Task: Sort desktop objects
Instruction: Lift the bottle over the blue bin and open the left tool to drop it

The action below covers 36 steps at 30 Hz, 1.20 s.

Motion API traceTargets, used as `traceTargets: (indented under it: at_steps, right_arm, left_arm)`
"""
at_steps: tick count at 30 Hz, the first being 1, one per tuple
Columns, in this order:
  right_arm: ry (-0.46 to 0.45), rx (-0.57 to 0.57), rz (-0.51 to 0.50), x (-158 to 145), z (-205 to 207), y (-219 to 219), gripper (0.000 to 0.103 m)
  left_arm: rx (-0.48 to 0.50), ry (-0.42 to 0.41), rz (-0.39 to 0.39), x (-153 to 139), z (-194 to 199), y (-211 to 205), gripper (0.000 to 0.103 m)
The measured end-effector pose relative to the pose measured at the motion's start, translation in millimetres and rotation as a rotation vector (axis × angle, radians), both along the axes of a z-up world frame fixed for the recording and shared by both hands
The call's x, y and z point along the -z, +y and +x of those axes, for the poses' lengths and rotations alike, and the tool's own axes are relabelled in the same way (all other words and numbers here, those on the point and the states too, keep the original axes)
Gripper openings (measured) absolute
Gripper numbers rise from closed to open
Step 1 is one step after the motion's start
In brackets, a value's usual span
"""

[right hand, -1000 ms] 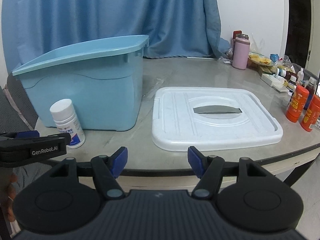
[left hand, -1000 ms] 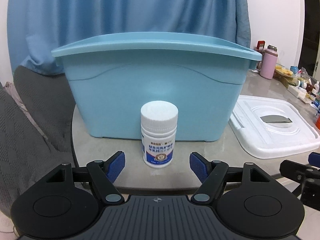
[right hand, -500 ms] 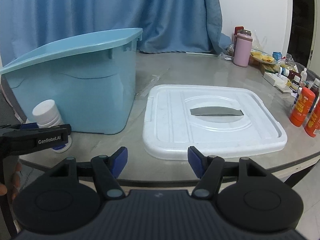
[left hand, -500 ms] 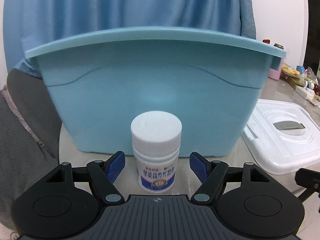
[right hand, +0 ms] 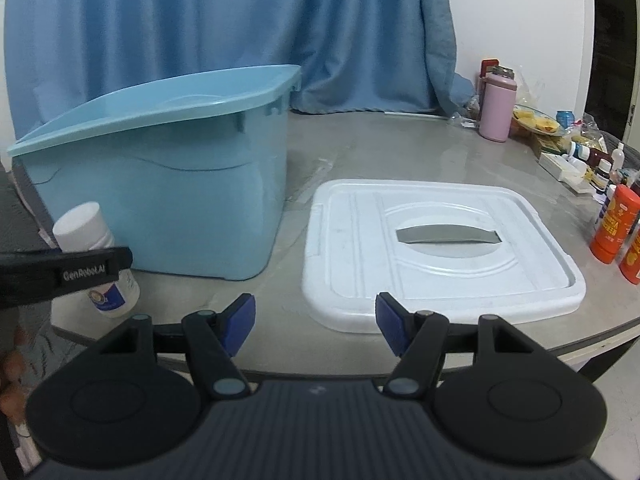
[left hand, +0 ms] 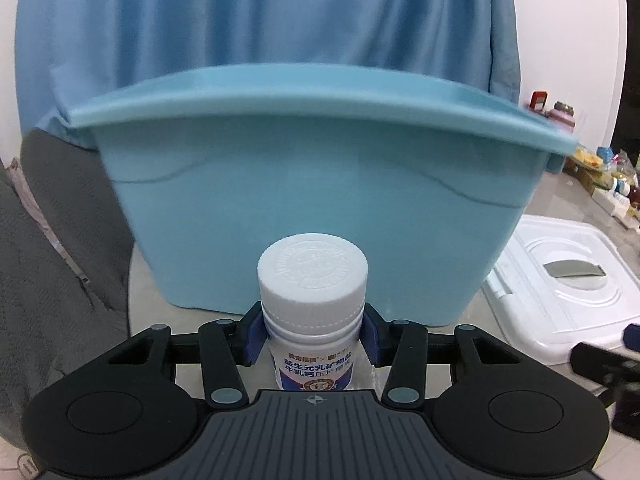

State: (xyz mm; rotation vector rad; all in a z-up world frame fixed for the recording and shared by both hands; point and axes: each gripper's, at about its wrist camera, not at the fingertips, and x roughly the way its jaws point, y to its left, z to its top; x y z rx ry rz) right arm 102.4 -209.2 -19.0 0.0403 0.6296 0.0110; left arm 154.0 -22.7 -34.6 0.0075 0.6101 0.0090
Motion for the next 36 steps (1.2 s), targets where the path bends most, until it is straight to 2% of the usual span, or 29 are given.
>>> traceTargets:
  at_steps: [12,20,27,31,36]
  right_arm:
    - [-0.018,-0.020,0.029,-18,-30,10,0.066]
    - [0.002,-0.006,0.051,-15,-52,7,0.066]
    - [0.003,0.012,0.055,-17,-63,-2,0.066]
    - [-0.013,0.032,0.069,-21,-65,-12,0.066]
    - [-0.017,0.050,0.081,-22,-61,-24,0.066]
  left_arm:
    - [-0.015,-0.010,0.023,-42,-51,12,0.048]
    - [-0.008,-0.076,0.019,-89,-77,14,0.048]
    - [0.026,-0.111,0.018,-121,-76,6,0.048]
    - [0.031,-0.131,-0.007,-137,-71,3,0.048]
    - [0.035,-0.163,0.016,-155,-56,-3,0.048]
